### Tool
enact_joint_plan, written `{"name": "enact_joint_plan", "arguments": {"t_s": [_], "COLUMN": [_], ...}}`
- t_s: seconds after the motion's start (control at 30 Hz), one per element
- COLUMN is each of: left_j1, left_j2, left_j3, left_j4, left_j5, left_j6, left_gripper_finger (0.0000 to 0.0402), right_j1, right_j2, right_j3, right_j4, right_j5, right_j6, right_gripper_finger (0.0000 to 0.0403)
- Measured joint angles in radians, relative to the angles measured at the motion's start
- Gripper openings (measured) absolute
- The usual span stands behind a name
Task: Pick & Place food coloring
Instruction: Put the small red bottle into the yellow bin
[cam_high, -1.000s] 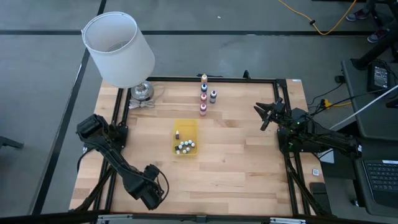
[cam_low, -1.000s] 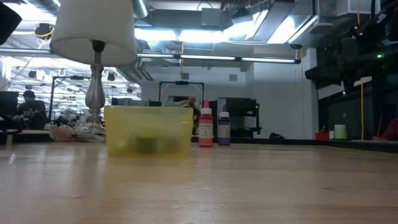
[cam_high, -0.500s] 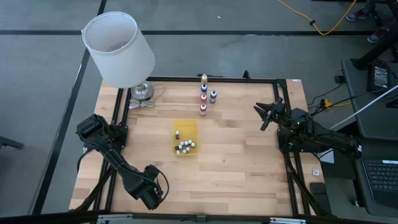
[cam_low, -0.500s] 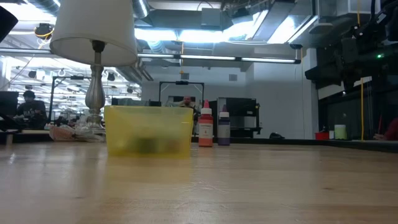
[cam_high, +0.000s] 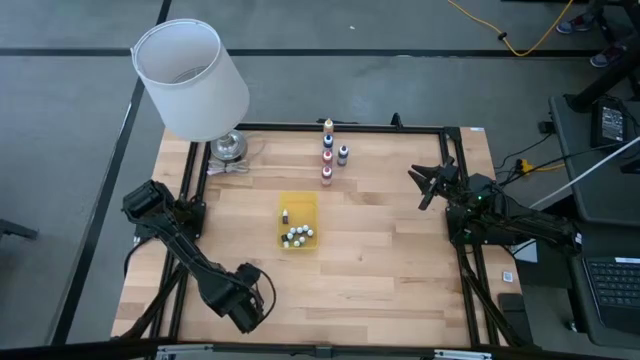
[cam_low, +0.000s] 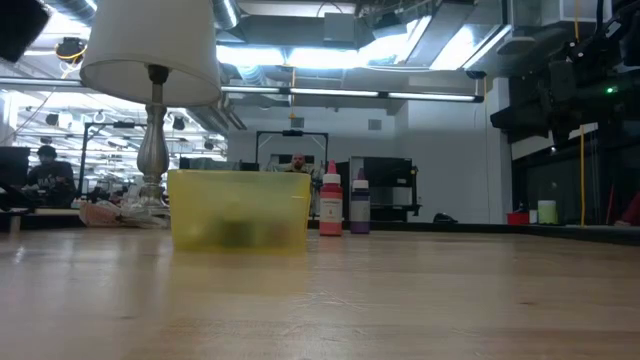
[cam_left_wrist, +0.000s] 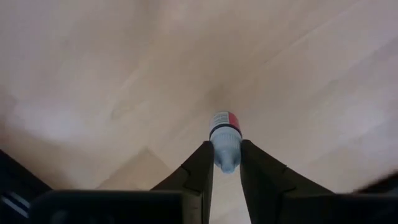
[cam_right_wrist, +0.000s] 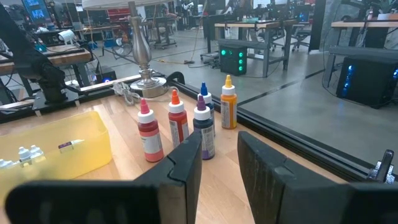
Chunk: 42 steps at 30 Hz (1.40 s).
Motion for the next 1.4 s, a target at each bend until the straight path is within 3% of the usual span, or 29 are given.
{"name": "enact_joint_plan", "arguments": {"t_s": [0.17,0.37,0.8,1.07,1.4], "left_j1": [0.066,0.188,0.463,0.585,0.661], "left_j2": [-0.046,-0.082,-0.088,-0.088,0.007], "left_j3": [0.04,0.107,0.196,0.197,0.196], "left_j4": [-0.073,-0.165,-0.18,-0.164,-0.153], "left_j5": [-0.052,-0.103,-0.181,-0.181,-0.178], "left_j6": [0.153,0.45,1.087,1.276,1.347], "left_gripper_finger": [0.0063,0.0063,0.0063,0.0063,0.0063], "right_j1": [0.0,0.0,0.0,0.0,0.0], "right_j2": [0.0,0.0,0.0,0.0,0.0], "right_j3": [0.0,0.0,0.0,0.0,0.0], "right_j4": [0.0,0.0,0.0,0.0,0.0], "right_j5": [0.0,0.0,0.0,0.0,0.0], "right_j6": [0.0,0.0,0.0,0.0,0.0], "right_gripper_finger": [0.0106,0.0106,0.0106,0.0106,0.0106]}}
